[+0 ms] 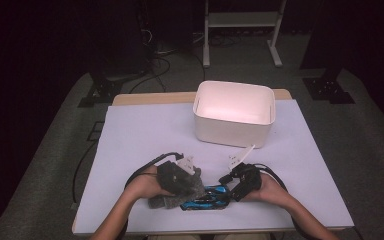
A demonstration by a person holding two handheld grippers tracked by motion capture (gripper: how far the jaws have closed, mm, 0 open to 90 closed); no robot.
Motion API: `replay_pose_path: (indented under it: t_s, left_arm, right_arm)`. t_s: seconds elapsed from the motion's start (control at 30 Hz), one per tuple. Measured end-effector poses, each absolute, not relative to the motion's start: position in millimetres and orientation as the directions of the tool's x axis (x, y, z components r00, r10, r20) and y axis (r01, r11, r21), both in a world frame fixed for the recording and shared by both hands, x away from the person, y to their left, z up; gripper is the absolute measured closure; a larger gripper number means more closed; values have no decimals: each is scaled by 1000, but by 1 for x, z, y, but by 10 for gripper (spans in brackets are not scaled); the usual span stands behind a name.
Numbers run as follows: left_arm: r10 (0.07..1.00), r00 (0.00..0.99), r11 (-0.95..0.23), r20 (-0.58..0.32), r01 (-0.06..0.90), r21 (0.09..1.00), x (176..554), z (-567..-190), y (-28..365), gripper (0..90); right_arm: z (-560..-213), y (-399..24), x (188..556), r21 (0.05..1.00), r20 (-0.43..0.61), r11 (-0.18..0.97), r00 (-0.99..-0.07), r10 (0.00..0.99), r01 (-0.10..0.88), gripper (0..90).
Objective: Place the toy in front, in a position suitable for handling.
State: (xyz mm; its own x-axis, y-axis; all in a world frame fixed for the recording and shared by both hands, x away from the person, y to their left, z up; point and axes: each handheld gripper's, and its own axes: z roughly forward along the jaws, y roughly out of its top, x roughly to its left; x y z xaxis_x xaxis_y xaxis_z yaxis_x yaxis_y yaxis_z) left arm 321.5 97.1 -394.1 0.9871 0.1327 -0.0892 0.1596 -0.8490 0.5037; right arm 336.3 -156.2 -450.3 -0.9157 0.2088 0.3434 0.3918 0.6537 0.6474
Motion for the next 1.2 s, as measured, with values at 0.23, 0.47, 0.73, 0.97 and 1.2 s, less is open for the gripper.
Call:
replay_pose_path:
  t_s: [0.23,0.47,0.73,0.97,1.2]
  left_arm:
    - [159,984,-838,-75,175,518,326,-382,103,764]
    - [184,978,-829,-95,207,520,333,-377,105,745]
    - [209,969,-825,-132,248,507,345,-378,96,738]
    - [204,956,-839,-212,282,465,352,-391,88,738]
    - [212,933,-830,-290,329,451,353,-400,90,749]
  right_arm:
    - [-450,-155,336,644,374,651,-908,189,401,353]
    - [-448,-154,328,663,327,644,-922,209,381,361]
    - [-444,-153,314,710,212,639,-955,207,295,374]
    - [-442,-154,301,742,106,635,-973,204,214,384]
    - [-441,-154,294,759,52,629,-978,201,169,397]
